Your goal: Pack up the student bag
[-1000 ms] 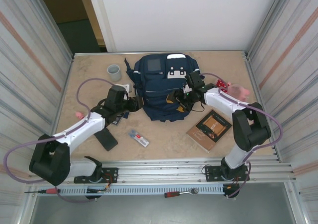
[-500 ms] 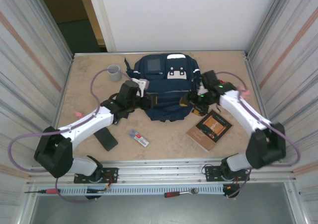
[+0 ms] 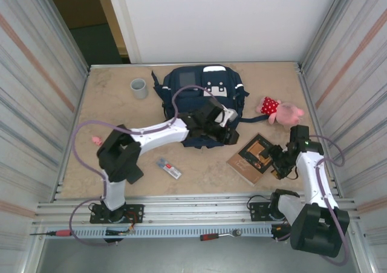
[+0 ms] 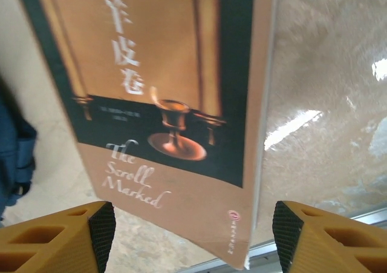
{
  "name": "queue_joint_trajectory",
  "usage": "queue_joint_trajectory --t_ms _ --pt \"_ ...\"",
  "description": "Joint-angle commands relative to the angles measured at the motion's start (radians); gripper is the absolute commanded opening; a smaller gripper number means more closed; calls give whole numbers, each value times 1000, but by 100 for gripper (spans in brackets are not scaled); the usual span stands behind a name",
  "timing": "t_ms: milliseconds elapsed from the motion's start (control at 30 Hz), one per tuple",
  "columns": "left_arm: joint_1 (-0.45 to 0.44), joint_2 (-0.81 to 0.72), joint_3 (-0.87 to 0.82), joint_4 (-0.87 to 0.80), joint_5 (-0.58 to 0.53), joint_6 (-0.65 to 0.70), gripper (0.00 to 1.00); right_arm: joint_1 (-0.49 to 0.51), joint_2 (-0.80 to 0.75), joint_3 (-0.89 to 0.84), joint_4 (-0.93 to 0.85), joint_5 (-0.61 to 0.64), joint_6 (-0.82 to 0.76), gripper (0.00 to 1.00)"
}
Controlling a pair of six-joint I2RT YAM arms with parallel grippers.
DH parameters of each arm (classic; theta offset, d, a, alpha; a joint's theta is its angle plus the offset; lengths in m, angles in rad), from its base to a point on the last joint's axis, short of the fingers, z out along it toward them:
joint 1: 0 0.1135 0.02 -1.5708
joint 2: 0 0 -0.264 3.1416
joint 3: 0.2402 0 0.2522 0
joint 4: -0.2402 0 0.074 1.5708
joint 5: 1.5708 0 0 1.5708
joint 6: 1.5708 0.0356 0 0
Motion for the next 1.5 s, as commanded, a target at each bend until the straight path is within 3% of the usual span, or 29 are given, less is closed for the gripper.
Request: queue_joint_trajectory --t_ms 0,533,567,667,800,1000,1200,1467 --pt "-16 68 96 -99 88 11 46 11 16 -35 40 -13 24 68" --pt "-27 359 431 -379 152 104 46 132 197 -96 206 108 99 65" --pt "-27 372 444 -390 152 106 46 140 207 -94 209 116 100 62" --pt "-27 412 475 -416 149 104 47 156 242 -95 228 117 98 42" --pt "-18 451 504 -448 139 93 47 171 294 -101 249 100 79 28" --pt "0 482 507 -448 165 77 46 199 325 -92 267 103 80 20" --pt "-4 496 531 -446 247 83 45 201 325 -110 358 -10 123 20" --pt "52 404 466 -431 62 119 47 203 280 -97 272 62 103 18"
